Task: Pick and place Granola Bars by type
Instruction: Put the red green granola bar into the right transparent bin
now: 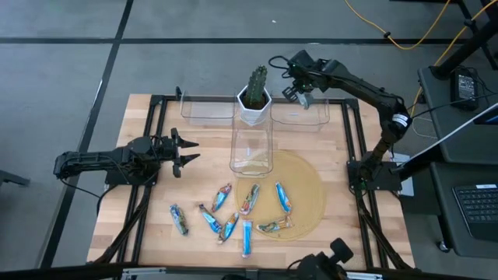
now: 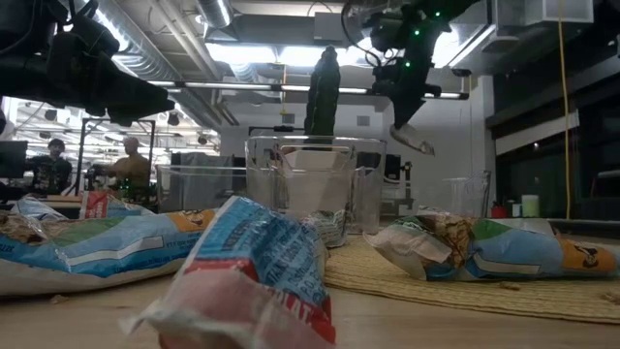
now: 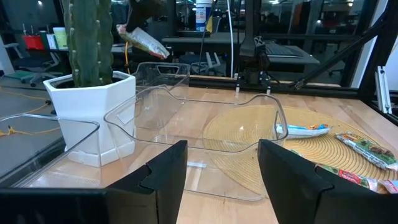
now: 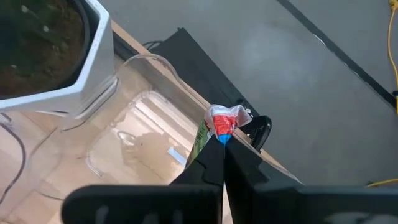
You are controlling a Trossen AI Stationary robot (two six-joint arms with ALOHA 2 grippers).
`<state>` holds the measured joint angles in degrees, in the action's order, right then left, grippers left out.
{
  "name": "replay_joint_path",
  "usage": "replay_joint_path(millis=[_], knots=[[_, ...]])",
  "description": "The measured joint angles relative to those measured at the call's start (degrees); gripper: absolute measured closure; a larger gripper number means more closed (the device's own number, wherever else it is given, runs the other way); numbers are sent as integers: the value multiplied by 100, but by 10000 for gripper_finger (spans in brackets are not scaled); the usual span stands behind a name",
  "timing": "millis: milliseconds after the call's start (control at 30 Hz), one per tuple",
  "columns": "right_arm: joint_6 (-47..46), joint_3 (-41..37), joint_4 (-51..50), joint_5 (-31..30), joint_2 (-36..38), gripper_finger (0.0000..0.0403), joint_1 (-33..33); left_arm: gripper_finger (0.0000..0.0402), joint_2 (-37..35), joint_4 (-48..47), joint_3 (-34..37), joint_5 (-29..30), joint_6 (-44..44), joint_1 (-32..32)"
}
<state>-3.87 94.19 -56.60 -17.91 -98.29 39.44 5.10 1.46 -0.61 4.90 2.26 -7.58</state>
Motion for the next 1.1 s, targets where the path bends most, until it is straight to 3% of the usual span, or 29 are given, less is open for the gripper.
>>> replay_joint_path(millis=[200, 667, 1100], knots=[[31, -80, 40, 0, -58, 397, 13, 212, -1, -1, -1, -1, 0, -1], [289, -1557, 1282, 56, 16, 397, 30, 211, -1, -1, 1, -1, 0, 1], [276, -1764, 1366, 256, 18, 397, 169, 210, -1, -1, -1, -1, 0, 1]])
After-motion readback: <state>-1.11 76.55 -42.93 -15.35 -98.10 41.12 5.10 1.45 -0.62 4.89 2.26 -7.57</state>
